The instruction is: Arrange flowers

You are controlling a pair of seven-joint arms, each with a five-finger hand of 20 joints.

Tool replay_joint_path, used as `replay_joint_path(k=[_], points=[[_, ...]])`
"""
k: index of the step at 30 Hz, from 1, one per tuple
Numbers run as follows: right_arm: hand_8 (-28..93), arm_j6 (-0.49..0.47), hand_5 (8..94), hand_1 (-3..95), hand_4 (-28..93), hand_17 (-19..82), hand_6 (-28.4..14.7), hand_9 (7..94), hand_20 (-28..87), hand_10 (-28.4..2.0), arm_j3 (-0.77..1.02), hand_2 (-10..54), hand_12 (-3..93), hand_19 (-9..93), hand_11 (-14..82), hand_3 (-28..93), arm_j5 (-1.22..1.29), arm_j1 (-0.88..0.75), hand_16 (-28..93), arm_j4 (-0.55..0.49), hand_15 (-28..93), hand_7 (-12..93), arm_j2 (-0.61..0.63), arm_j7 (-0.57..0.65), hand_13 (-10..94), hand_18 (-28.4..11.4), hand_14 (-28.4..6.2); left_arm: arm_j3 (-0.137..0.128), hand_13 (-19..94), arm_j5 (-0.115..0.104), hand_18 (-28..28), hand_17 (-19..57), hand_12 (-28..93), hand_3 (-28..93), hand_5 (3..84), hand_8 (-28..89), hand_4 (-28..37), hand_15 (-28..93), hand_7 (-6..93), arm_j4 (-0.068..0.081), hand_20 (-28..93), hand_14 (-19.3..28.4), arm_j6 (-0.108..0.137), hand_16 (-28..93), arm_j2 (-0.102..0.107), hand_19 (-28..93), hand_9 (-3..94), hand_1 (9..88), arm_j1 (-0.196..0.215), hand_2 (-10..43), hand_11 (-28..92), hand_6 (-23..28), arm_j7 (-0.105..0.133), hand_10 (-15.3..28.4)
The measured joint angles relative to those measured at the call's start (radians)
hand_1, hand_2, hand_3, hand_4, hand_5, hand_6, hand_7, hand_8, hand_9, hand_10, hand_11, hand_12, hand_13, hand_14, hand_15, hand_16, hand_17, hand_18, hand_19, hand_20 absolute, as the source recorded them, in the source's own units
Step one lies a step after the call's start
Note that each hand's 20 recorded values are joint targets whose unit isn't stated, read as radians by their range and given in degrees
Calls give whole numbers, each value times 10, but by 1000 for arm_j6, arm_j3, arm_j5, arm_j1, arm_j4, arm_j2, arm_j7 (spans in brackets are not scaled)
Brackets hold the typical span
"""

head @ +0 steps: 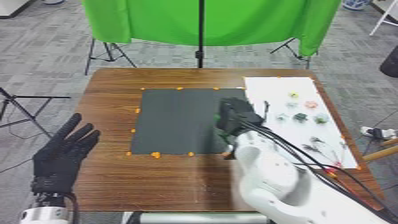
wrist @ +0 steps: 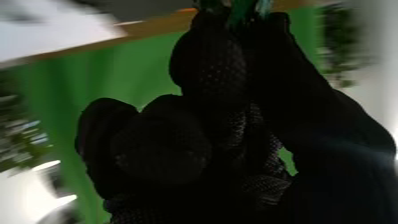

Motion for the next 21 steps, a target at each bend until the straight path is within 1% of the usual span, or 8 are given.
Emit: replay_joint_path(k=[2,5,8,12,17,18,19,21], points=[[107,-21,905,575,-255,637,-48,924,402,-120,-41,-95,219,932,457,703,2,57,215,72,673,231,-76,-42,913,-166,-41,-1,236,-5,258,-108,92,820,390,-98,-260,425,103,-3,52,268,8,-84,15,516,354,224,4,40,199,64,8,191],[108,-45,906,574,-248,637,-47,925,405,-119,-85,-95,219,932,459,701,3,120,215,173,673,231,-187,-62,915,-166,-41,-6,236,-6,258,-108,92,820,390,-98,-260,425,104,-5,51,269,15,-84,33,516,354,224,0,40,198,64,7,191],[110,-60,906,571,-245,638,-45,925,406,-118,-112,-95,219,932,460,698,6,161,216,257,674,232,-283,-67,915,-167,-42,-10,236,-4,258,-109,92,820,390,-99,-259,425,104,-5,51,269,16,-84,38,516,354,224,-17,40,199,65,-1,191],[109,-78,907,562,-236,636,-41,924,420,-114,-167,-95,221,932,472,686,29,209,221,342,687,233,-371,-58,912,-171,-47,-5,236,6,258,-108,93,820,390,-98,-258,424,104,-2,50,268,13,-84,37,517,354,224,-58,40,198,65,-27,191],[110,-120,912,549,-239,633,-35,931,454,-112,-224,-95,221,932,492,668,152,253,224,395,713,236,-423,6,909,-181,-57,13,236,23,258,-108,93,821,390,-99,-257,425,104,16,50,268,-2,-83,37,517,354,225,-125,39,198,65,-61,191],[109,-121,914,542,-240,633,-33,933,461,-112,-224,-95,221,932,496,664,182,254,224,398,716,236,-427,27,910,-183,-58,15,236,35,258,-109,93,822,390,-99,-256,425,104,24,50,268,-14,-83,36,517,354,225,-139,39,199,65,-74,191],[108,-120,916,534,-243,634,-31,934,467,-111,-226,-95,220,932,499,664,208,255,224,401,718,233,-428,51,910,-184,-58,15,236,51,258,-108,93,822,390,-98,-256,425,104,34,49,268,-31,-83,33,517,355,226,-157,39,199,65,-97,191],[104,-115,921,516,-255,634,-29,936,473,-111,-237,-95,215,932,500,676,235,259,222,410,720,224,-427,94,910,-184,-59,15,236,87,258,-108,93,821,390,-98,-255,424,104,57,49,268,-80,-83,14,517,355,226,-200,40,198,65,-172,192]])
